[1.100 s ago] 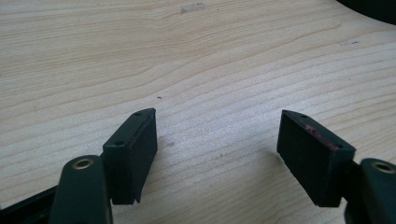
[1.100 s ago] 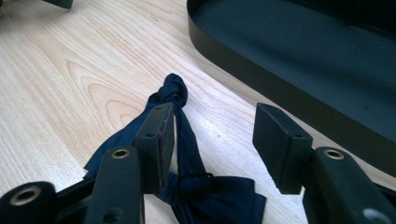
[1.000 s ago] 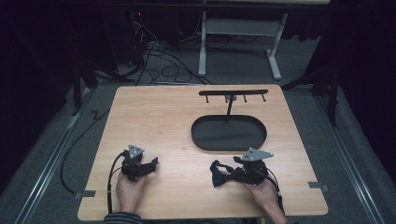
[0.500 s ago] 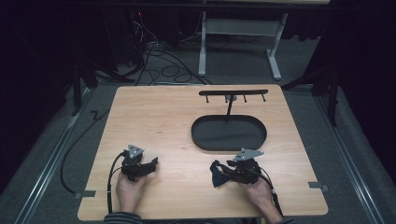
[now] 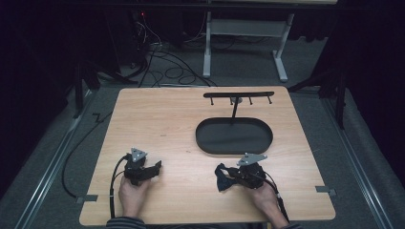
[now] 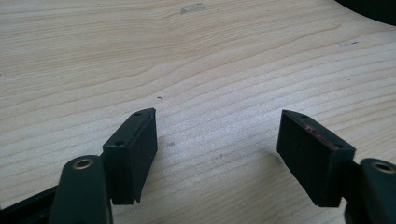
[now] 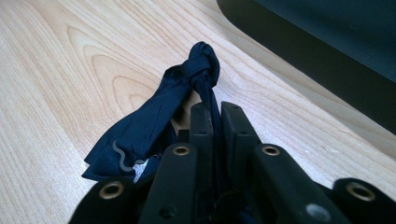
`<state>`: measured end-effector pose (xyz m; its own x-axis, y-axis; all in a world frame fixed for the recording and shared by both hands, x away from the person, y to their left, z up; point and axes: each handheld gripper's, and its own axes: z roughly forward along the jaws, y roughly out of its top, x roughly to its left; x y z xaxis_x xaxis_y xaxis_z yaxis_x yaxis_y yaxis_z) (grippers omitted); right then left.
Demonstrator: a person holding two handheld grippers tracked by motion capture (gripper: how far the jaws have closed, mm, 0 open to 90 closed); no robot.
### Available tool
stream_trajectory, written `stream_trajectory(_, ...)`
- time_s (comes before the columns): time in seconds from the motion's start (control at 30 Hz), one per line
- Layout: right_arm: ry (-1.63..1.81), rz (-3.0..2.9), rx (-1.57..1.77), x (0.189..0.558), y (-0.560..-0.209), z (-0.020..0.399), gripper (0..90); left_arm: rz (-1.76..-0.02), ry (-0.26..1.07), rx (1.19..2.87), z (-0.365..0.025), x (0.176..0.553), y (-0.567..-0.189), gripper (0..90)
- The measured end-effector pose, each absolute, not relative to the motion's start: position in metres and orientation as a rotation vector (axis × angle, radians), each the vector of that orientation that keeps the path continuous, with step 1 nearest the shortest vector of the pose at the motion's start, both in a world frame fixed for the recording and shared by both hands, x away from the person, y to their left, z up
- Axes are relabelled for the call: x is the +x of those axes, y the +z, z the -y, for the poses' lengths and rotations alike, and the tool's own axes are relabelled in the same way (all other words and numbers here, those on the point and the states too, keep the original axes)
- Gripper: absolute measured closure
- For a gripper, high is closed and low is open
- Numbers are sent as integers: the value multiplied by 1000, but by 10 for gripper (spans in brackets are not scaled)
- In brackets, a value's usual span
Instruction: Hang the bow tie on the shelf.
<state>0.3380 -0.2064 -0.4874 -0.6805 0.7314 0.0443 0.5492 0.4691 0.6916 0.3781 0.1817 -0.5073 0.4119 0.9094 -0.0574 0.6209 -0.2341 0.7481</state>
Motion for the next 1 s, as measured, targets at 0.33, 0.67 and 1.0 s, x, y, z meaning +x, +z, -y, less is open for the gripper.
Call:
stream_trajectory(0.33, 1040, -2453, 1086, 336, -483, 208, 893, -1299, 518, 1959, -182, 378, -507, 293)
stream_trajectory(0.67, 1072, -2424, 1076, 333, -472, 214, 898, -1299, 518, 1958, -182, 378, -507, 293)
stream_trajectory(1.0, 1096, -2381, 1056, 333, -456, 222, 898, -1299, 518, 1959, -182, 378, -507, 293)
